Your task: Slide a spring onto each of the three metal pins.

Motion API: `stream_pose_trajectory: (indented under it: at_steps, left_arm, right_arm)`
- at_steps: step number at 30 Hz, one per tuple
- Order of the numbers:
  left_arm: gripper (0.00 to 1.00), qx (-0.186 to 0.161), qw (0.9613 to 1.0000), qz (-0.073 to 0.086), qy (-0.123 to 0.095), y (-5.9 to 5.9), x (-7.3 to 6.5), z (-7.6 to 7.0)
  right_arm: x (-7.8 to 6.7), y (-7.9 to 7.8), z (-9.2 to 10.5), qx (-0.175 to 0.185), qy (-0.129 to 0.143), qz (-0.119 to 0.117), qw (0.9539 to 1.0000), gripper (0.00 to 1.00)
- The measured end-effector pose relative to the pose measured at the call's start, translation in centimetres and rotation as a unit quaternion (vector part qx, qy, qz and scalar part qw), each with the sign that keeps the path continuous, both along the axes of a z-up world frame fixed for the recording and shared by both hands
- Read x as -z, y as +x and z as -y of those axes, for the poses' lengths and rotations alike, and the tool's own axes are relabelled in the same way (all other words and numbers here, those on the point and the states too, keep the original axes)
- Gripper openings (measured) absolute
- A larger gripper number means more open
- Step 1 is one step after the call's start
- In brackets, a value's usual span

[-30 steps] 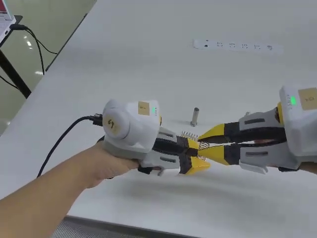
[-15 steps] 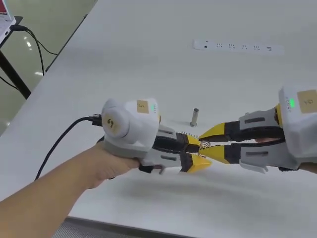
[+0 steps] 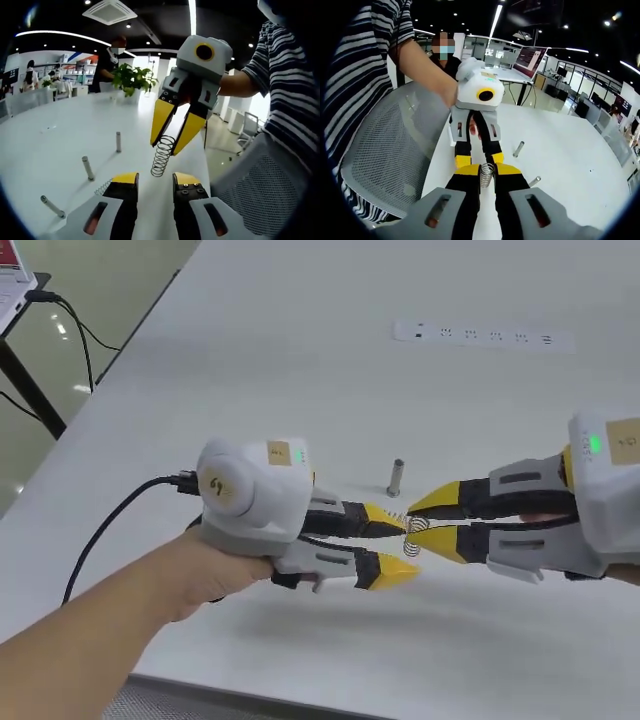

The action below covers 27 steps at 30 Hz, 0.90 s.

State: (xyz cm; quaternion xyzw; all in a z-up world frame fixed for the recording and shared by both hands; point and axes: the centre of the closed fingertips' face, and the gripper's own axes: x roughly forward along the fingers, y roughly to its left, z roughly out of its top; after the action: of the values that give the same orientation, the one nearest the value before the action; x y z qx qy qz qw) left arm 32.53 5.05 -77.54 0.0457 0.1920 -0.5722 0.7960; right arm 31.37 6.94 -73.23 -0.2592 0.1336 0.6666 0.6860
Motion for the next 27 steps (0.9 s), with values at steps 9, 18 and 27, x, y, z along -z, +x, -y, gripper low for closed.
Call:
stream_pose_trajectory:
  at_steps: [9, 18, 27]
  left_arm:
    - [0.32, -0.031, 0.9995, -0.010, 0.005, 0.5, 0.0, -2.0]
    - [0.50, -0.066, 0.9976, -0.013, 0.014, 0.9, 0.4, -4.2]
    - [0.57, -0.099, 0.9946, -0.023, 0.017, 0.9, 0.4, -7.2]
  right_arm:
    - [-0.4, 0.9, 0.1, 0.016, 0.006, 0.012, 0.9998, 0.07]
    - [-0.7, 1.5, 0.3, 0.028, 0.008, 0.020, 0.9994, 0.07]
    - [-0.7, 2.2, 0.7, 0.037, 0.007, 0.026, 0.9989, 0.07]
